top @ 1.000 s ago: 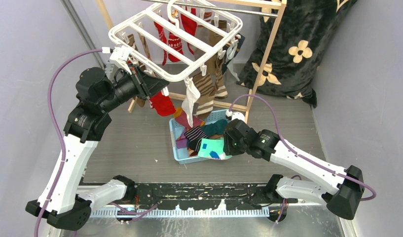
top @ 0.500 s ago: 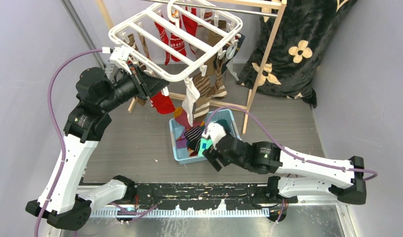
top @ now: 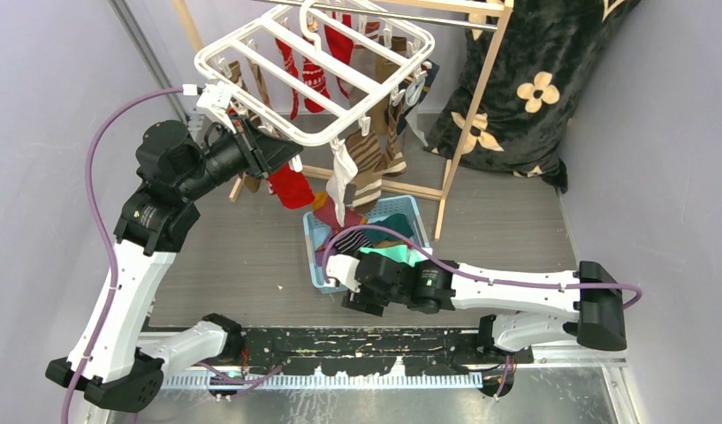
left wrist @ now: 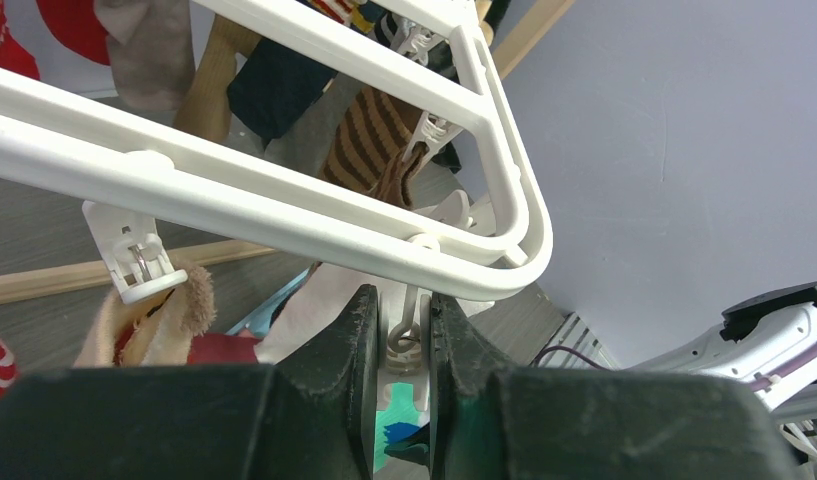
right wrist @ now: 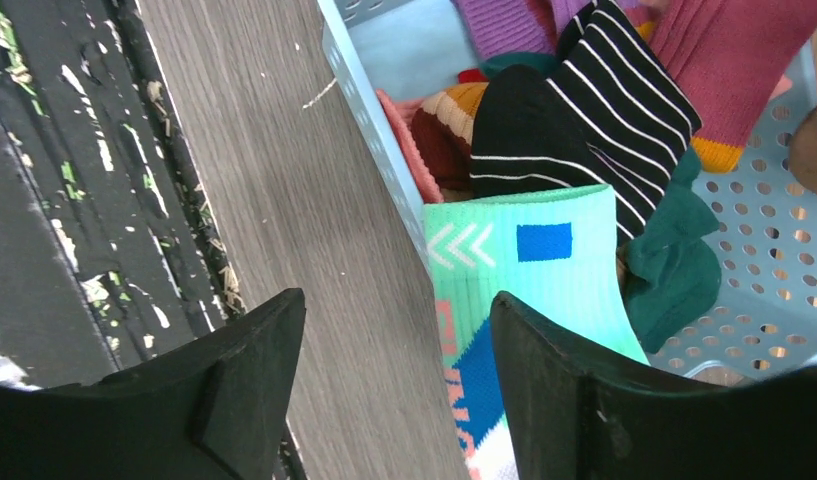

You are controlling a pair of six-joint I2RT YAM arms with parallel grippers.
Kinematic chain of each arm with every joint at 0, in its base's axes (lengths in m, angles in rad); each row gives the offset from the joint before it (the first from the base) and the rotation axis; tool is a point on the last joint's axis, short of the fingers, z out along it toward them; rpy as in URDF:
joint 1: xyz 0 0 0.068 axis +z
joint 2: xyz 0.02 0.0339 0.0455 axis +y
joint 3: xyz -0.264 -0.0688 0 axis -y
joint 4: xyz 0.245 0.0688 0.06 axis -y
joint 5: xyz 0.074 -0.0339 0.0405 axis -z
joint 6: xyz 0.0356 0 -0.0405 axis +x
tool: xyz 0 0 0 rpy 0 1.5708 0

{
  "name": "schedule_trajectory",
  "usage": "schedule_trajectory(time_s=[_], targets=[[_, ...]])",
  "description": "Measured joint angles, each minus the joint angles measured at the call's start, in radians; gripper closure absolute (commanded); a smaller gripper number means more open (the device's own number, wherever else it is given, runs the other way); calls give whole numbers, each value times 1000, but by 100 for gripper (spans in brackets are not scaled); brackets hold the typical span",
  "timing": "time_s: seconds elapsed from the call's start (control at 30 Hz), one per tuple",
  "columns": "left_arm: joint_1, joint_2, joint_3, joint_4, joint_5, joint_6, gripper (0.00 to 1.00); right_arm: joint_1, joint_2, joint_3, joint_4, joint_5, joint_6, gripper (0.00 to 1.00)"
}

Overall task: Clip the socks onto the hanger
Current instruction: Pick up the sock from the bin.

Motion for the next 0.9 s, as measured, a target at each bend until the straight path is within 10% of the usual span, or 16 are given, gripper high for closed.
schedule_trajectory(time_s=[0.63, 0.9], targets=[[0, 0, 0, -3, 0, 0, 100, -60, 63, -91, 203, 41, -107, 91], [0, 0, 0, -8, 0, 0, 100, -73, -52, -91, 180, 32, -110, 99]])
